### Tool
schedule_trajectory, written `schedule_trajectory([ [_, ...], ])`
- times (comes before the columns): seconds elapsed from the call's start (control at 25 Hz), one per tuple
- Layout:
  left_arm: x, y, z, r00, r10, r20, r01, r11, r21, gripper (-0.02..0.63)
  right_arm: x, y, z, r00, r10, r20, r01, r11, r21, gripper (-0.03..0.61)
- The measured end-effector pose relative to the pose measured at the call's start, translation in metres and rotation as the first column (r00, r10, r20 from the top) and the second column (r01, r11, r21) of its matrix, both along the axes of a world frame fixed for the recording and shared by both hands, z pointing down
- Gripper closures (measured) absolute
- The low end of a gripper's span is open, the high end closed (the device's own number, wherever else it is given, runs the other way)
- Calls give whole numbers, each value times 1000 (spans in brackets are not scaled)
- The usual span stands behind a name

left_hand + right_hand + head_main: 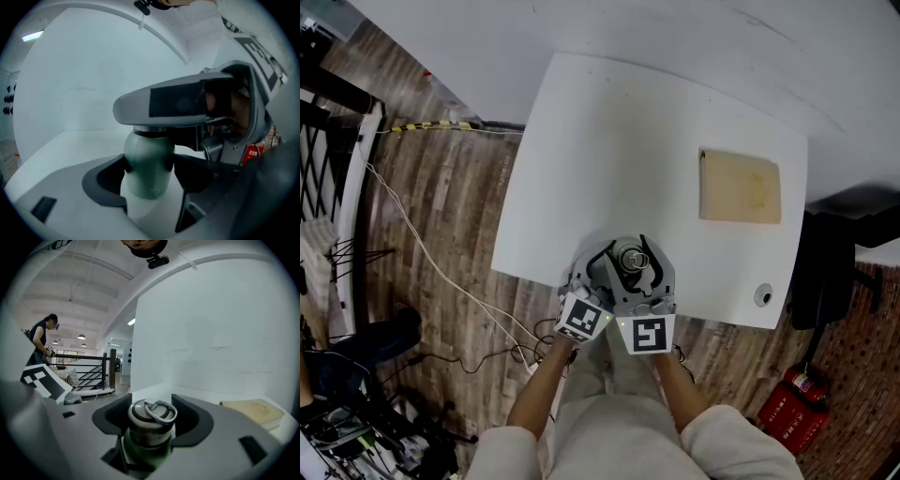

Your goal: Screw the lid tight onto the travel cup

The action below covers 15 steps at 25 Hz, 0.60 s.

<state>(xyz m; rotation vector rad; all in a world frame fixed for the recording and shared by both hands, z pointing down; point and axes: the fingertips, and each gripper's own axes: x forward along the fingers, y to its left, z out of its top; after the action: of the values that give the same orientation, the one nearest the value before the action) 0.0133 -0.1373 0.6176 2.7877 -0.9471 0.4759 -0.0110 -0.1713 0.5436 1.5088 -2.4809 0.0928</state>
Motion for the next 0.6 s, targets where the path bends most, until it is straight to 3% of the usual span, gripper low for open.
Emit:
schedule_trajectory([
  [0.16, 1, 1, 2, 1000, 2, 0, -2, 1000, -3, 284, 0, 0, -1, 999, -2, 39, 2, 1000, 4, 319],
  [0.28, 0, 0, 0, 1000, 2, -1, -2, 1000, -1, 284, -2, 2, -4, 994, -68, 83, 68, 998, -2, 323],
  [0.4, -1, 1, -1, 1000, 2, -3, -2, 1000, -6, 284, -5, 6, -7, 982, -163, 97, 164, 987, 1, 275],
  [0.52, -1, 1, -1, 1000, 4, -6, -4, 1000, -7, 284, -8, 13, -9, 950, -297, 93, 299, 954, -10, 275],
  [0.6, 0, 0, -2, 1000, 5, -7, -5, 1000, -5, 284, -11, 16, -10, 912, -403, 75, 405, 914, -15, 273],
])
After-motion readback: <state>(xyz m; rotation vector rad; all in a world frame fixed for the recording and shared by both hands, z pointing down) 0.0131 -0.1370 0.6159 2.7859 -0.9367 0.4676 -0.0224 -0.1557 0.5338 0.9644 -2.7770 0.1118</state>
